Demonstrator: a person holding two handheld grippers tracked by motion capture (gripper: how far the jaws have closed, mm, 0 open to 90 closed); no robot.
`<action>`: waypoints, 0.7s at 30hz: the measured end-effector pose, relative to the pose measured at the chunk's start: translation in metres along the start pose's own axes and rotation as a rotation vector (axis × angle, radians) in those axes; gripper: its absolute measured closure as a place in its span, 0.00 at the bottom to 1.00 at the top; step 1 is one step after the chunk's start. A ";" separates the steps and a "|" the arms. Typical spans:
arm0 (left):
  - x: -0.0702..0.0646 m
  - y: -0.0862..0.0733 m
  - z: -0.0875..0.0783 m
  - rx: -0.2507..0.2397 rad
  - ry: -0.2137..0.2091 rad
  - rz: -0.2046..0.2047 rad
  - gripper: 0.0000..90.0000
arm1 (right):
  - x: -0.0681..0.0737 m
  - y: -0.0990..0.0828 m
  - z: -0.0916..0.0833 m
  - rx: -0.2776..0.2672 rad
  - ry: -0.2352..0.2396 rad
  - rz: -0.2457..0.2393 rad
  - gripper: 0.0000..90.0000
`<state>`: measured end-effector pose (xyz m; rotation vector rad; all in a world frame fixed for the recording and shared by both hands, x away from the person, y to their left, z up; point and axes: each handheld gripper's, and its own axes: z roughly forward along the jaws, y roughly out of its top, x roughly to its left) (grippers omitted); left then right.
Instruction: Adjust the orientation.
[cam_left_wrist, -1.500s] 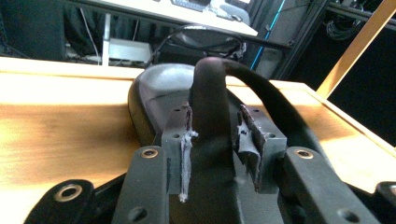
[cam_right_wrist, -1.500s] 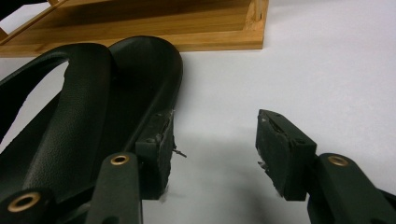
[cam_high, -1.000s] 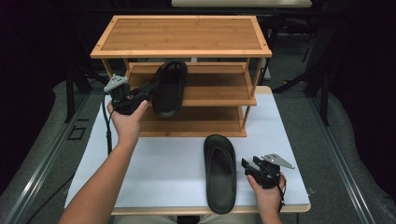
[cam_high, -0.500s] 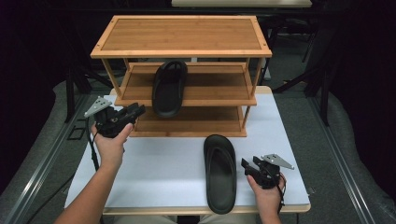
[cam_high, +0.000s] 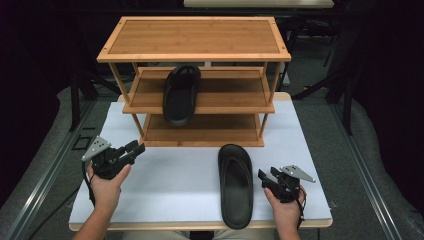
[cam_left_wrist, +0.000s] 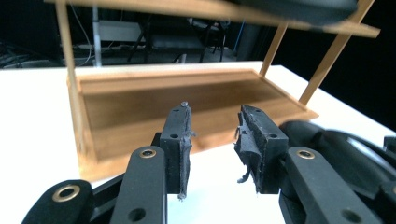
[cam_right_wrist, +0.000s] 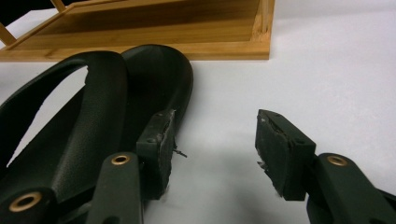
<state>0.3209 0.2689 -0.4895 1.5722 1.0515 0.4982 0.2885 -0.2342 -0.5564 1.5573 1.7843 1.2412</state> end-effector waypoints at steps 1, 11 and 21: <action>0.000 -0.003 -0.002 0.004 0.003 -0.004 0.71 | 0.001 0.000 0.000 -0.013 0.002 0.002 0.53; -0.001 -0.019 -0.007 0.040 -0.002 0.017 0.69 | 0.013 0.005 -0.012 -0.049 0.025 -0.015 0.56; 0.003 -0.024 -0.001 0.060 0.003 0.025 0.69 | 0.033 0.001 -0.014 -0.029 0.078 -0.056 0.56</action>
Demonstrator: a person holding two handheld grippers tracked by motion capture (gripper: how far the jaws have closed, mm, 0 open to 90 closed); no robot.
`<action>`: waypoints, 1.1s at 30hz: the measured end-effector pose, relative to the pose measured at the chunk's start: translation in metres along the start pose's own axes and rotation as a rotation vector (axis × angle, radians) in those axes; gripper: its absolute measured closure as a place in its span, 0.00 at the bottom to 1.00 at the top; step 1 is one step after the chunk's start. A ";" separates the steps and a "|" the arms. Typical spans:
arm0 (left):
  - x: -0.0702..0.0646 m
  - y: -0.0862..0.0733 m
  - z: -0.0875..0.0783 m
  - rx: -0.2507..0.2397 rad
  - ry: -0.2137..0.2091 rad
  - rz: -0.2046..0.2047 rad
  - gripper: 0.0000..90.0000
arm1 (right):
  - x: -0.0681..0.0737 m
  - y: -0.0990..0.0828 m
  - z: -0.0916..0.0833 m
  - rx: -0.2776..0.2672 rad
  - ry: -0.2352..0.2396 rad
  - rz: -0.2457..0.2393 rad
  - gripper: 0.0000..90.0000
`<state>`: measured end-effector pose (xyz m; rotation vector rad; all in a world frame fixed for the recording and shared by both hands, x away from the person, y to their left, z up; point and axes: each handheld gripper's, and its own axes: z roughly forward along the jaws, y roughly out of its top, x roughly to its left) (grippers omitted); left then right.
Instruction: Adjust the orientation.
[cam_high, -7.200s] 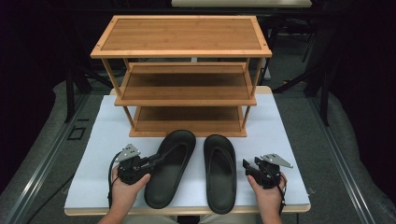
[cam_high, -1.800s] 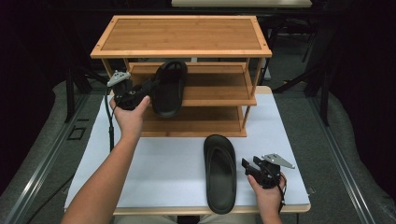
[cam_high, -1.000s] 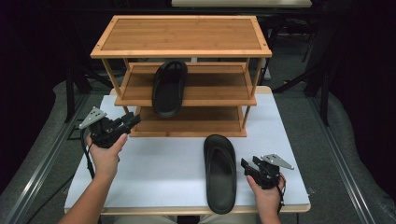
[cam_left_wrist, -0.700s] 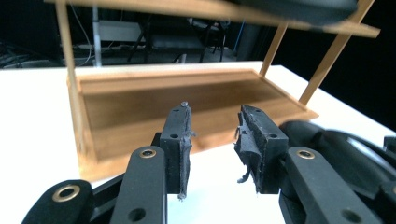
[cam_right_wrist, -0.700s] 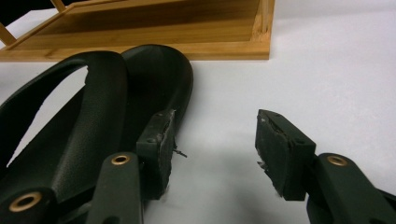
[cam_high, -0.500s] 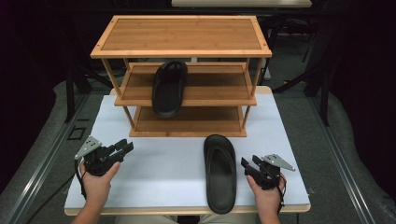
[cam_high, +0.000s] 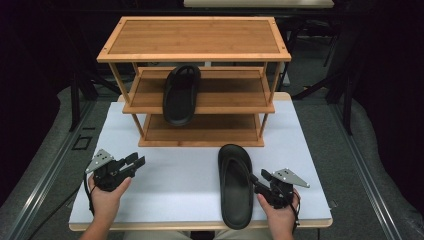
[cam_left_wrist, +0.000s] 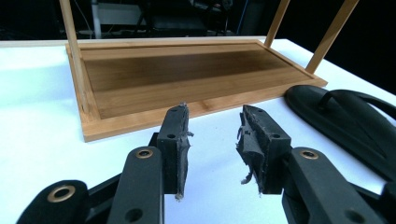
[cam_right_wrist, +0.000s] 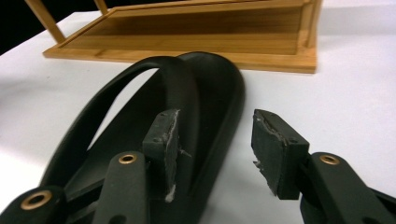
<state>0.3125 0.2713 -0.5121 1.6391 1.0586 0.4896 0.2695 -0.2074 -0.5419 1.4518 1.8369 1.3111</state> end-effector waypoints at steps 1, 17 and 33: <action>0.001 0.000 0.000 -0.002 0.000 -0.004 0.69 | 0.002 0.000 0.000 -0.004 0.000 -0.010 0.57; 0.009 0.001 -0.002 -0.021 0.007 -0.034 0.69 | 0.024 -0.005 0.001 0.096 -0.005 -0.068 0.78; 0.011 0.000 -0.002 -0.019 0.012 -0.039 0.69 | 0.006 -0.003 0.003 0.105 0.016 -0.048 0.79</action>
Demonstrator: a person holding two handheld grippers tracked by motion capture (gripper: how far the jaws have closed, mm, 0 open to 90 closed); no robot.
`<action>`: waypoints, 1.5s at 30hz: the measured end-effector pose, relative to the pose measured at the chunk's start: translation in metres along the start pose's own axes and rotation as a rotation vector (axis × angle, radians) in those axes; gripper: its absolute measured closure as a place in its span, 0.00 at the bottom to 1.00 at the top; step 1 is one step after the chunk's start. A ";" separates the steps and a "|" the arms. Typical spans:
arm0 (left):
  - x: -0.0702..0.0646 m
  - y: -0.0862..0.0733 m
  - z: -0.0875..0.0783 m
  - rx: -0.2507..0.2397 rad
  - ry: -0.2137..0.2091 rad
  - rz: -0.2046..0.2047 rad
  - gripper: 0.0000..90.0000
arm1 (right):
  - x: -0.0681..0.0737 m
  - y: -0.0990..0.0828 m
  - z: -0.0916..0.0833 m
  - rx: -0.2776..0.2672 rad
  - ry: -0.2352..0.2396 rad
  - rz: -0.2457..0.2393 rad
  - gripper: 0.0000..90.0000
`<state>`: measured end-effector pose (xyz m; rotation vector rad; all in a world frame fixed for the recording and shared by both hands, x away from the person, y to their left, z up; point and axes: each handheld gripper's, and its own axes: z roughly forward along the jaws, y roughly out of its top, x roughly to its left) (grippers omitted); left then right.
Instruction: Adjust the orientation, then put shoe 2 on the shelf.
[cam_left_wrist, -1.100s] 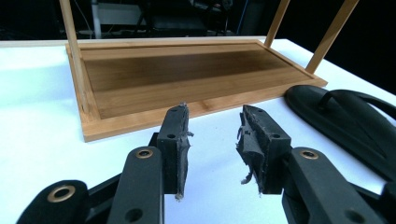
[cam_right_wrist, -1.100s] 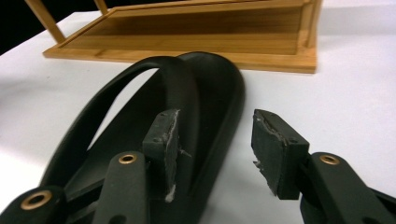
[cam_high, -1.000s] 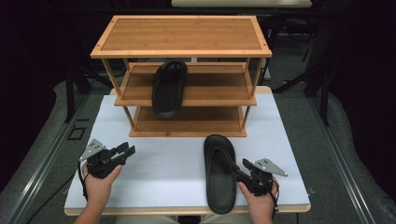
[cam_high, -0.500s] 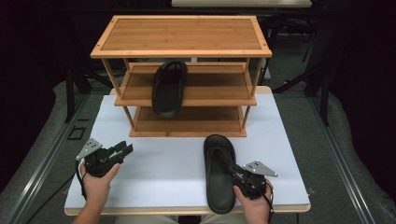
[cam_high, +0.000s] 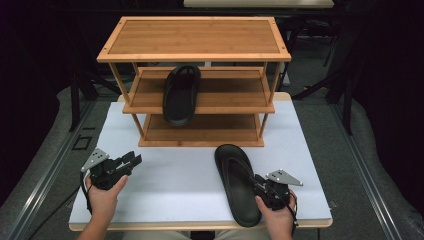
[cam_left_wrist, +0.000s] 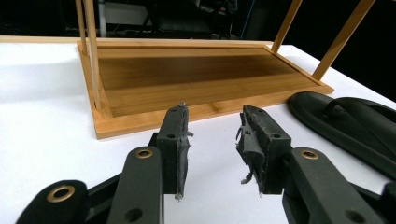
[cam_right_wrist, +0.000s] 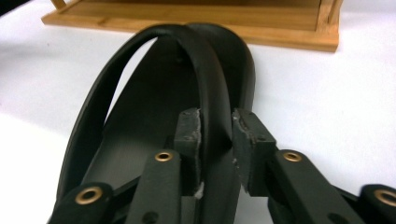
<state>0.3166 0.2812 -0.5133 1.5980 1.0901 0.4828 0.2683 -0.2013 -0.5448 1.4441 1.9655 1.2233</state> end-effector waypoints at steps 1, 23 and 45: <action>0.001 0.001 0.000 -0.004 -0.006 -0.011 0.69 | 0.002 0.000 -0.001 0.014 -0.010 -0.008 0.76; -0.001 0.009 0.010 -0.016 -0.025 -0.004 0.68 | 0.007 -0.012 -0.006 0.080 -0.073 -0.044 0.82; 0.001 0.008 0.010 -0.016 -0.017 -0.008 0.68 | 0.001 -0.009 -0.009 0.059 -0.085 -0.059 0.93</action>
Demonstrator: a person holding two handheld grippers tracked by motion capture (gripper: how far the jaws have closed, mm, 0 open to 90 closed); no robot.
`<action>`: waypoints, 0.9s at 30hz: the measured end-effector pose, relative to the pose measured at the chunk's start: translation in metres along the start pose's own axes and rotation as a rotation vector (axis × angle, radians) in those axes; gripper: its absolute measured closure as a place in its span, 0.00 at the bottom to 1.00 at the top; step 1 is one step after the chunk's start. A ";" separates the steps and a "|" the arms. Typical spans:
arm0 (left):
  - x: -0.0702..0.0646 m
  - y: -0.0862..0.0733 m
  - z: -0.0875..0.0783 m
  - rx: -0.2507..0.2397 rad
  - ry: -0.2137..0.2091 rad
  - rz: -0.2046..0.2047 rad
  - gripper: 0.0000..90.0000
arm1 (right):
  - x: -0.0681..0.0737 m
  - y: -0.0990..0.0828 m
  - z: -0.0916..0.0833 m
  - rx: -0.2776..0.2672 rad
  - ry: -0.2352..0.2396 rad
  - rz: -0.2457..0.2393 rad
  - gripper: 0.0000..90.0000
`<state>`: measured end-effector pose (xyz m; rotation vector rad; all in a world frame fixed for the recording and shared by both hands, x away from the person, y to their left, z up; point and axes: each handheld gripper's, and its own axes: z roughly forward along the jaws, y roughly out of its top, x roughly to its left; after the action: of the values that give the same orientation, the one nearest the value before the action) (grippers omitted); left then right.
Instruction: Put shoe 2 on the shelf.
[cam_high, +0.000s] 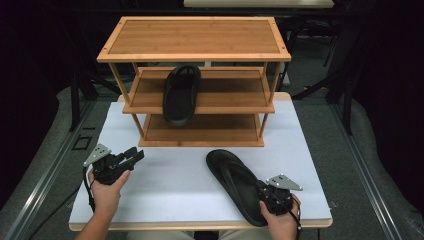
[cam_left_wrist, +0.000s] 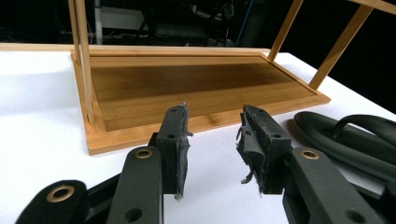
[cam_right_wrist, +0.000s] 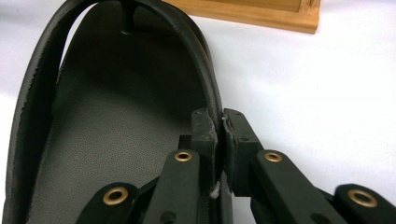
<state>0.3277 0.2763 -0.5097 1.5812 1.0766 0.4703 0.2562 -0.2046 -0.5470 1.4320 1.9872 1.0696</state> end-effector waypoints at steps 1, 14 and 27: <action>0.000 0.000 0.000 0.000 0.000 0.000 0.68 | 0.000 0.000 0.000 -0.009 0.003 0.003 0.93; 0.003 -0.002 -0.007 -0.003 0.020 -0.004 0.68 | 0.000 0.008 -0.014 -0.149 0.006 0.020 0.93; 0.006 -0.004 -0.015 -0.007 0.040 -0.011 0.68 | 0.000 0.020 -0.026 -0.213 0.022 0.050 0.93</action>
<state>0.3176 0.2899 -0.5106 1.5649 1.1124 0.5002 0.2481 -0.2100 -0.5157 1.3680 1.7986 1.2815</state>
